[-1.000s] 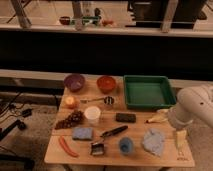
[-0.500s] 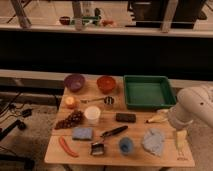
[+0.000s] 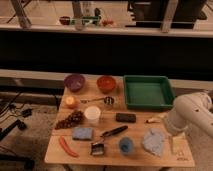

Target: Place towel in table surface

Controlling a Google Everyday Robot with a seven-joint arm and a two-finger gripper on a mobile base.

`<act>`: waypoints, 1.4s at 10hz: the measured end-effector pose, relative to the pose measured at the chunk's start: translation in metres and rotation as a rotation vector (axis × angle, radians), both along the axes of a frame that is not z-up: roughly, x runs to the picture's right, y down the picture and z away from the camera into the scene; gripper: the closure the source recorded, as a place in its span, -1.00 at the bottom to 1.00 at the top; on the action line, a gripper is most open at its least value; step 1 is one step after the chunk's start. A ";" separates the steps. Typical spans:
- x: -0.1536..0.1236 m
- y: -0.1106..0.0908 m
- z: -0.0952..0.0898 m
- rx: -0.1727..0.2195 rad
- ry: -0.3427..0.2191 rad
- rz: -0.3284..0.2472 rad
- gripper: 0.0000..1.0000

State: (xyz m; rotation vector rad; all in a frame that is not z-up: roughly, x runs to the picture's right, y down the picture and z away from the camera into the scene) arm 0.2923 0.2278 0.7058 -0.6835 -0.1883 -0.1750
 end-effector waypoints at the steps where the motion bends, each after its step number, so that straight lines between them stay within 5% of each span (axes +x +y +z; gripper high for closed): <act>1: -0.003 0.006 0.003 0.002 -0.008 0.002 -1.00; 14: -0.028 0.061 0.036 -0.083 -0.070 -0.022 -1.00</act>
